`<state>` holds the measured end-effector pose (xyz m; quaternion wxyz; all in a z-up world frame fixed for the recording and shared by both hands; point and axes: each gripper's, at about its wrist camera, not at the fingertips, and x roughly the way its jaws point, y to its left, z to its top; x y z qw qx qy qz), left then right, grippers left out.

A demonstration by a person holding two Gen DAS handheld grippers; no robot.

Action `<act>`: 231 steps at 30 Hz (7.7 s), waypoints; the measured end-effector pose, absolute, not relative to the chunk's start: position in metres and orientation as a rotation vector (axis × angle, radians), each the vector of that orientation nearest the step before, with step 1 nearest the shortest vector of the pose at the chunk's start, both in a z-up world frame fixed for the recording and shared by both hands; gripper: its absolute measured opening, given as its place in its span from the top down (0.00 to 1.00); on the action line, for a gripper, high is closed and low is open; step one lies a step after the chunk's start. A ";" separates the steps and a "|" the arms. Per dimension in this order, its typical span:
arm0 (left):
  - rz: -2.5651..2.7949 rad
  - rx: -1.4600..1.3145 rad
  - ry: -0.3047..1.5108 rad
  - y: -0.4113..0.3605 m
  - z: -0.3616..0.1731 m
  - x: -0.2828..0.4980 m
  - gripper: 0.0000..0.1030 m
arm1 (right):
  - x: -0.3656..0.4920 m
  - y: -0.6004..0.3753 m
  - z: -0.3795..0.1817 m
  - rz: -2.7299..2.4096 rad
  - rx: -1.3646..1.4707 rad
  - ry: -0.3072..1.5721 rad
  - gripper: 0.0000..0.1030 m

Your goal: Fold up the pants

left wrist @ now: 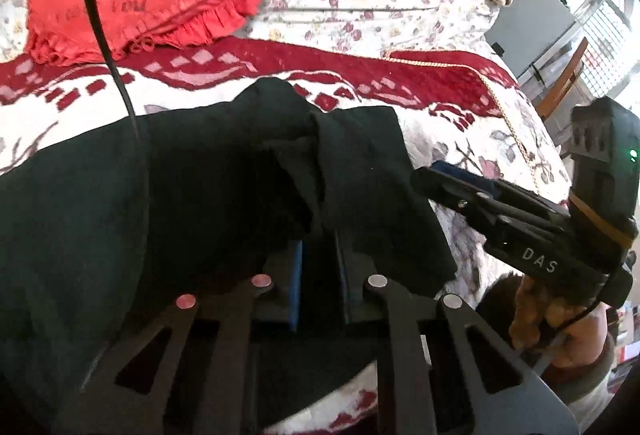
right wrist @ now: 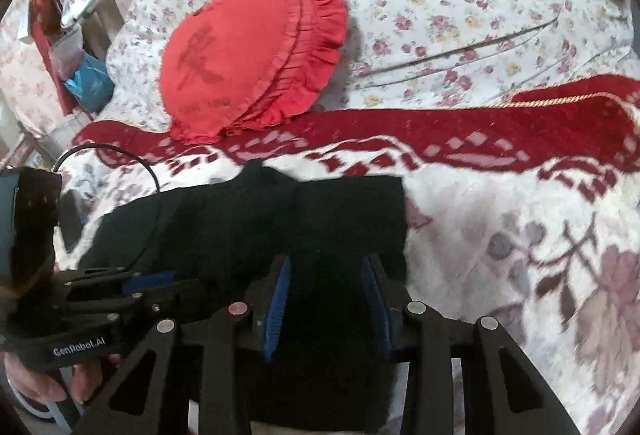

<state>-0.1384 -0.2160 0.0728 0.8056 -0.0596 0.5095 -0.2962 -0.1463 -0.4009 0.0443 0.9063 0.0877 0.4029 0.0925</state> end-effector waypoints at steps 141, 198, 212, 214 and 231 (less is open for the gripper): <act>-0.189 -0.675 1.069 -0.003 0.046 -0.202 0.27 | -0.045 -0.138 0.043 0.704 -0.103 0.900 0.37; -0.867 -0.128 0.863 -0.197 0.113 -0.201 0.44 | -0.126 -0.423 0.045 0.447 0.725 0.782 0.30; -0.844 -0.134 0.952 -0.168 0.097 -0.202 0.25 | -0.125 -0.394 0.037 0.492 0.742 0.827 0.18; -0.841 -0.124 0.959 -0.171 0.092 -0.204 0.25 | -0.121 -0.382 0.036 0.488 0.709 0.852 0.18; -0.801 -0.086 0.986 -0.167 0.082 -0.205 0.25 | -0.142 -0.382 0.013 0.452 0.580 0.926 0.39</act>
